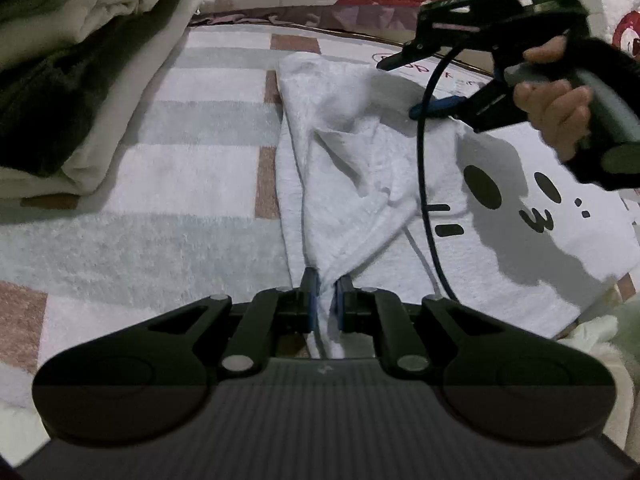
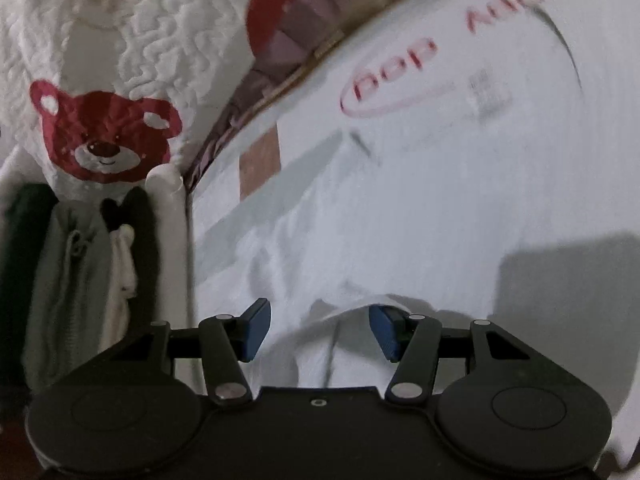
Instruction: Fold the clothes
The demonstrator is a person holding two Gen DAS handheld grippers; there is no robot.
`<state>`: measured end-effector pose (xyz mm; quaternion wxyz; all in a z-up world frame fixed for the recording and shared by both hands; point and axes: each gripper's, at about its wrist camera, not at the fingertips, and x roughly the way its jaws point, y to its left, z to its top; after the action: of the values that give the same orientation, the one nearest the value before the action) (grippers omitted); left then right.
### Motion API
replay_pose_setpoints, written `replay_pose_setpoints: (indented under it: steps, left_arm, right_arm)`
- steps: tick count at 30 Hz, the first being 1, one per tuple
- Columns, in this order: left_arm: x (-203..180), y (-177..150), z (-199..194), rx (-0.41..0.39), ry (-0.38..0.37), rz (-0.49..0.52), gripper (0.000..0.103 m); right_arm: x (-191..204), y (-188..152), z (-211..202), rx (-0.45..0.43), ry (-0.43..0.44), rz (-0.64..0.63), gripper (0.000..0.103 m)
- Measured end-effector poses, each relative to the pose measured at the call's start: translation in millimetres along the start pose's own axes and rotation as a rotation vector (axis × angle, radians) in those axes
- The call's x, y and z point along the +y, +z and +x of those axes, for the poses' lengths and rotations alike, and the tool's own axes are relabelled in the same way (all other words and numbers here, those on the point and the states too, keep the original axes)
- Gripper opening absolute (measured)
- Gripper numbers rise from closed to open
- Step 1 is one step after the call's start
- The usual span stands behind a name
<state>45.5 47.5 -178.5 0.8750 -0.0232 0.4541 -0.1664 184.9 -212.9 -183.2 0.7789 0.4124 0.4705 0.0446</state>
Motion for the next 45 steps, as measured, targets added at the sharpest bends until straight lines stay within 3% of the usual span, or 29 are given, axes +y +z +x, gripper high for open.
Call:
replay_pose_setpoints:
  steps: [1,3,5,8,11,14,15,17,20,22,25,28,30,36,38,40,43,45]
  left_arm:
    - [0.1,-0.1,0.0,0.0,-0.002,0.003,0.009]
    - [0.2,-0.2,0.1,0.001,-0.005,0.008,0.009]
    - [0.3,-0.3,0.2,0.002,-0.008,0.013,0.009]
    - [-0.5,-0.3,0.4,0.003,-0.02,0.013,0.009]
    - [-2.8,-0.4,0.1,0.003,-0.015,0.024,0.009]
    - [-1.0,0.4,-0.7,0.007,-0.024,0.009,0.012]
    - [-0.6,0.9,-1.3,0.009,-0.029,0.009,0.012]
    - [0.1,2.4,-4.8,0.005,-0.064,0.001,0.014]
    - [-3.2,7.1,-13.6,-0.021,-0.135,0.003,0.014]
    - [-9.1,10.3,-18.7,-0.048,-0.15,0.033,0.014]
    - [-14.9,8.3,-15.1,-0.027,-0.138,0.053,0.014]
    - [-7.2,6.4,-7.3,0.014,-0.155,-0.012,0.014]
    - [-3.8,5.5,-6.1,0.014,-0.149,-0.028,0.014]
    - [-0.2,1.8,-2.9,0.019,-0.146,-0.037,0.014]
    - [-0.7,1.5,-1.9,0.023,-0.14,-0.035,0.014]
    - [-1.1,2.1,-0.9,0.031,-0.133,-0.031,0.014]
    - [-3.8,2.2,0.1,0.042,-0.116,0.002,0.017]
    - [-3.4,2.8,0.1,0.05,-0.12,0.005,0.019]
  right_arm:
    - [-5.4,4.3,-1.1,-0.009,0.038,-0.03,0.033]
    - [-11.4,11.4,-8.2,-0.039,0.106,-0.106,0.005]
    - [-11.8,16.5,-20.6,-0.083,0.161,-0.2,0.004]
    - [-14.7,24.3,-35.4,-0.124,0.088,-0.343,0.003]
    - [-18.5,27.6,-29.8,-0.07,-0.003,-0.4,0.003]
    - [-25.2,25.0,-36.9,-0.042,0.032,-0.366,0.022]
    - [-28.6,22.2,-44.0,-0.037,0.069,-0.355,0.04]
    - [-27.4,14.5,-53.2,-0.031,0.16,-0.361,0.045]
    - [-18.8,5.1,-63.6,0.039,0.259,-0.447,0.045]
    - [-3.9,-7.0,-66.3,0.096,0.225,-0.621,0.044]
    - [17.1,-26.7,-57.7,0.182,0.165,-0.865,0.044]
    - [37.3,-47.1,-42.3,0.268,0.1,-1.098,0.044]
    - [41.6,-46.1,-23.1,0.308,0.078,-1.139,0.044]
    - [36.3,-38.5,17.8,0.456,0.12,-1.076,0.049]
    - [33.6,-44.2,14.0,0.472,0.135,-1.105,0.045]
    - [31.4,-43.9,4.1,0.483,0.149,-1.079,0.02]
    - [27.9,-44.8,-19.1,0.489,0.205,-1.065,0.005]
    - [25.3,-49.6,-33.0,0.504,0.202,-1.08,0.004]
